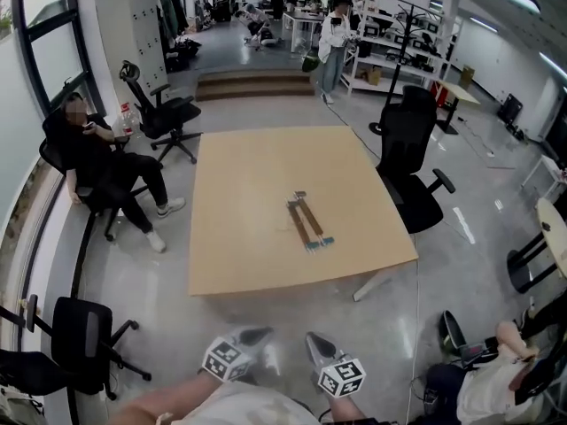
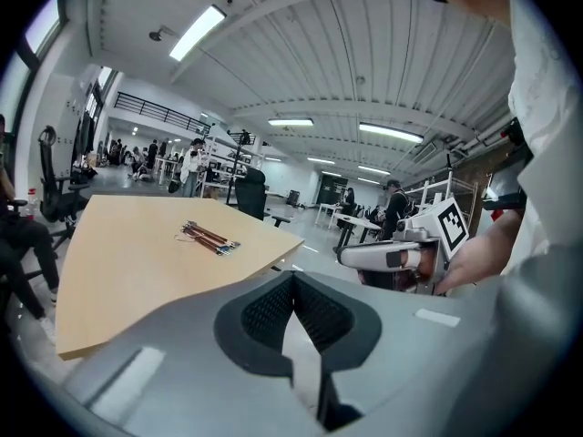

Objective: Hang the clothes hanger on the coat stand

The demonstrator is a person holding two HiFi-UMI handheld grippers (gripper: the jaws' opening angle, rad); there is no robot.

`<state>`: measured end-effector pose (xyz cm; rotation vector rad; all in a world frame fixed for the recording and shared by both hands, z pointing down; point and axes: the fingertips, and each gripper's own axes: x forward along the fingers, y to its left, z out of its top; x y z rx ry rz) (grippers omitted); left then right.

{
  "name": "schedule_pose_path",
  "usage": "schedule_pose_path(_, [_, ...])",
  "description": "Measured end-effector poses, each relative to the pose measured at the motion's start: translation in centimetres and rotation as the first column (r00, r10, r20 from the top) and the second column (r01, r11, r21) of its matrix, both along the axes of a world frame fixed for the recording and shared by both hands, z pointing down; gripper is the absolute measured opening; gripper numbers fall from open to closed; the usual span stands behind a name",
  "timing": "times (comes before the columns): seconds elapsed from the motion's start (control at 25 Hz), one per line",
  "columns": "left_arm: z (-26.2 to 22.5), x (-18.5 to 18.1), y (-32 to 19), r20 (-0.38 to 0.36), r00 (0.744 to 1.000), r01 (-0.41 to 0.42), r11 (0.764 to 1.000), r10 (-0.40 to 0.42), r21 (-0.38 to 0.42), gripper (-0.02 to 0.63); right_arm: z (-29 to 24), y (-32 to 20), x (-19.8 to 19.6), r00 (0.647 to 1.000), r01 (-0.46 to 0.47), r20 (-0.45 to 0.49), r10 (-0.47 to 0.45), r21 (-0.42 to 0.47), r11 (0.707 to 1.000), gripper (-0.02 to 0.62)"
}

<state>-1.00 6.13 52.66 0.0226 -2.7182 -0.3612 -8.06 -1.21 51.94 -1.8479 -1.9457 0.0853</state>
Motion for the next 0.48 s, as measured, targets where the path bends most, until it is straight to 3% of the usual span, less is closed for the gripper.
schedule_pose_path(0.2, [0.5,-3.8,3.8,0.027,1.0,-0.009,0.999,0.008,0.035,0.002,1.7,3.4,-3.1,1.0,-0.018,-0.005,0.018,0.036,0.999,0.014])
schedule_pose_path(0.48, [-0.2,-10.6,11.0,0.064,0.995,-0.083,0.996,0.081,0.031,0.002,1.9,10.7,-6.3,1.0,-0.019,0.006,0.018,0.062,0.998,0.014])
